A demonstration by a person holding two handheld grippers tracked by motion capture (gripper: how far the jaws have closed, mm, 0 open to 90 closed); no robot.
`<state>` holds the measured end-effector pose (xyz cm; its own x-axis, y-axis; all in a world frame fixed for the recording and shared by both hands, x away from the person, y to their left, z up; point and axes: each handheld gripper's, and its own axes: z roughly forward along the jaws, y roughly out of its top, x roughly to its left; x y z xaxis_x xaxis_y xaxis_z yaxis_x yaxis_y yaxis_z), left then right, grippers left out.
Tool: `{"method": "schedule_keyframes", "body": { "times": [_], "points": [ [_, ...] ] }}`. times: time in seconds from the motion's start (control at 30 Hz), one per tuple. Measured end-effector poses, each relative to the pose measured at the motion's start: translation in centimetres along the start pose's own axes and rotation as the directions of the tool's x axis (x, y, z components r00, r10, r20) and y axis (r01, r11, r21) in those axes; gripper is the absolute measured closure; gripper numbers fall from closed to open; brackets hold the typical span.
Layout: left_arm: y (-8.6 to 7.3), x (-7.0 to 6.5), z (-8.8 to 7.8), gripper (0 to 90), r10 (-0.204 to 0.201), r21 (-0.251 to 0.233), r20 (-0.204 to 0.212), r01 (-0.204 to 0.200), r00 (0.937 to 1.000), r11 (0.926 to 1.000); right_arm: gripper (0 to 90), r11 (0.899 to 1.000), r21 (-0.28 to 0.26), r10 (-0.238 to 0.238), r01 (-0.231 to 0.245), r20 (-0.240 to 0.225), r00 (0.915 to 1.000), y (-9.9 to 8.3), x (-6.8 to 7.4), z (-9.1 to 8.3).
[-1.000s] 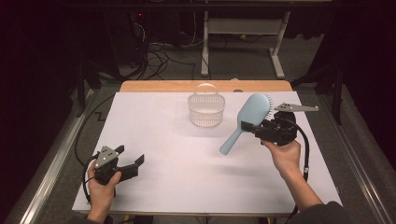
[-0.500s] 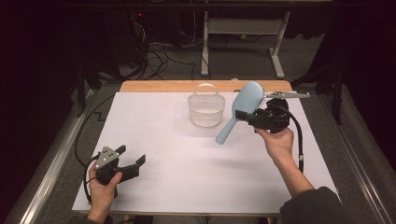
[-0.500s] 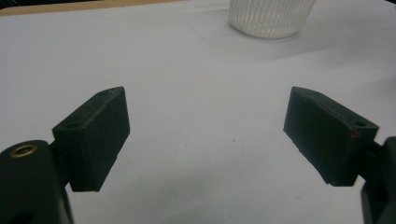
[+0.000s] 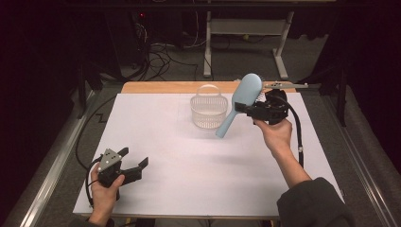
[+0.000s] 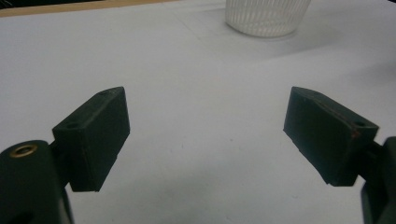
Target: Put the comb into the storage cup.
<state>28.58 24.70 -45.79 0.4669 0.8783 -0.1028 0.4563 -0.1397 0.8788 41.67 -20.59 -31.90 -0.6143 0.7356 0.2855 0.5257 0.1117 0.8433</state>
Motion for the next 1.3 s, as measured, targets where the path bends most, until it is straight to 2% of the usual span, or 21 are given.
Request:
{"method": "schedule_keyframes", "body": {
  "times": [0.43,0.63,0.97,1.3],
  "points": [
    [0.0,0.1,0.2,15.5,-0.001,-0.002,0.007,0.001,1.0000,1.0000,55.1,1.000,-0.003,0.020,-0.020,0.009,0.9998,1.7,-0.2,1.5],
    [0.0,0.0,0.1,15.6,0.004,0.001,0.010,-0.004,0.9999,1.0000,55.1,0.999,-0.006,0.045,-0.045,0.008,0.9990,2.2,-0.5,2.0],
    [0.0,-0.1,0.1,15.6,0.007,-0.003,0.010,-0.007,0.9999,1.0000,54.7,1.000,-0.007,0.030,-0.030,0.057,0.9979,3.3,-0.4,2.7],
    [0.0,-0.1,0.1,15.6,0.013,-0.002,0.012,-0.013,0.9998,0.9999,54.7,0.999,-0.019,0.038,-0.037,0.068,0.9970,4.2,-0.4,3.7]
  ]
}}
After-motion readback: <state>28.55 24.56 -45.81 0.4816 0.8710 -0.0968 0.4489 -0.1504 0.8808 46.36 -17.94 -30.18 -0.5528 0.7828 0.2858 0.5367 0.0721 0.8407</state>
